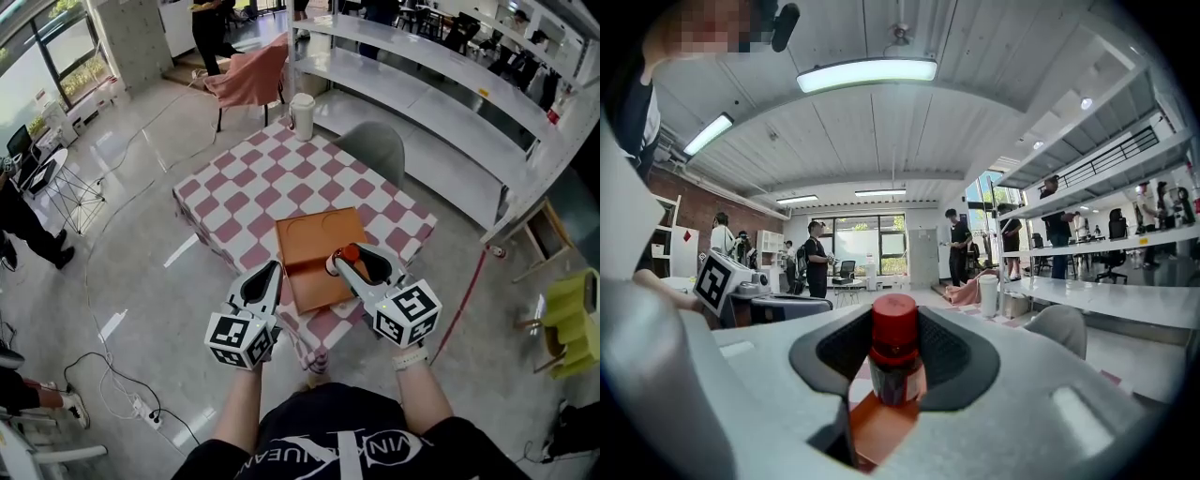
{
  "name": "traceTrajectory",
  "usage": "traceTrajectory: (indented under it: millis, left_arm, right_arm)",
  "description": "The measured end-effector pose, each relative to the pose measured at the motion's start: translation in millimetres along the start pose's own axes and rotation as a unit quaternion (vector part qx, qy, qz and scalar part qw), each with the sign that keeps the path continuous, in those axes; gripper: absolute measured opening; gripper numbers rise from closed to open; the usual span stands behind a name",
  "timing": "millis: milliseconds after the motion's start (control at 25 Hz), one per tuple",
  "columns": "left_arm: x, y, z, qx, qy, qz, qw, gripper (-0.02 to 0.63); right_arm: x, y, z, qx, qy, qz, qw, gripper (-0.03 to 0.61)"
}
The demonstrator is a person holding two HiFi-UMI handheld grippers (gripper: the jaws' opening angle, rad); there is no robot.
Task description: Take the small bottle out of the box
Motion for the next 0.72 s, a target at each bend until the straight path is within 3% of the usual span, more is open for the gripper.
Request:
traceTrajectory:
  millis: [720]
  left_arm:
    - [-1.7, 19.2, -2.7, 0.0, 0.002, -0.024, 0.9997, 0.021]
  right_arm:
    - [4.0, 18.0, -5.3, 0.005, -0.002, -0.021, 1.0, 0.144]
Point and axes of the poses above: the fingertips, and each gripper's own axes: x backward along the fingers, z to its left, y out of its top, the point moved 8 cm from there along x, backward along the fingers, and after that the axes turned 12 degrees about -z, right-handed, at the moved point
